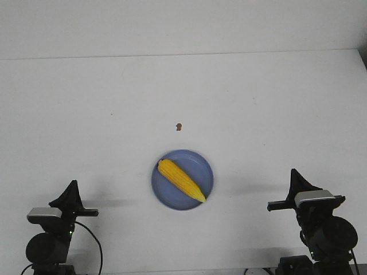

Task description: Place corn on plate with both arms

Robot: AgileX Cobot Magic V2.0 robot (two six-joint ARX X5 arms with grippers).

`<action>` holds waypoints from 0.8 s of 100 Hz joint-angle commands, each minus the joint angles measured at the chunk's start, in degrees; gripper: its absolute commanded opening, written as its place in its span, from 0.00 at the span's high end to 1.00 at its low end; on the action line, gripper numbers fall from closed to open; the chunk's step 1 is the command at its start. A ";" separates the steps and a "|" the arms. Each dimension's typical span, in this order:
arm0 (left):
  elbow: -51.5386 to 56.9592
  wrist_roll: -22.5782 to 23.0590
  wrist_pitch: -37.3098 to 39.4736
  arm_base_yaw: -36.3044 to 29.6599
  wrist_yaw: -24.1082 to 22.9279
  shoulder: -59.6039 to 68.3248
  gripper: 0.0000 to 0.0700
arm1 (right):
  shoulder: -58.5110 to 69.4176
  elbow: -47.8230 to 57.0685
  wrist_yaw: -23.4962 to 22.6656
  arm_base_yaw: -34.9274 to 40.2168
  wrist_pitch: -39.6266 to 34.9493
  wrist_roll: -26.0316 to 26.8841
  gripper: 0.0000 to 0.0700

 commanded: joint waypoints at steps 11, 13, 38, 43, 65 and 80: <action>-1.14 0.09 0.79 0.00 0.02 -0.07 0.98 | 0.04 0.50 0.20 -0.02 0.61 -0.37 0.99; -1.14 0.11 0.79 0.00 0.02 -0.07 0.98 | 0.04 0.50 0.20 -0.02 0.61 -0.37 0.99; -1.14 0.11 0.79 0.00 0.02 -0.07 0.98 | 0.04 0.50 0.20 -0.02 0.61 -0.37 0.99; -1.14 0.11 0.79 0.00 0.02 -0.07 0.98 | 0.04 0.48 0.20 -0.02 0.59 -0.37 0.99; -1.14 0.09 0.79 0.00 0.02 -0.07 0.98 | -0.20 0.31 0.31 -0.02 1.03 -1.86 0.99; -1.14 0.09 0.79 0.00 0.02 -0.07 0.98 | -3.91 -3.10 0.28 -0.07 5.09 -3.08 0.99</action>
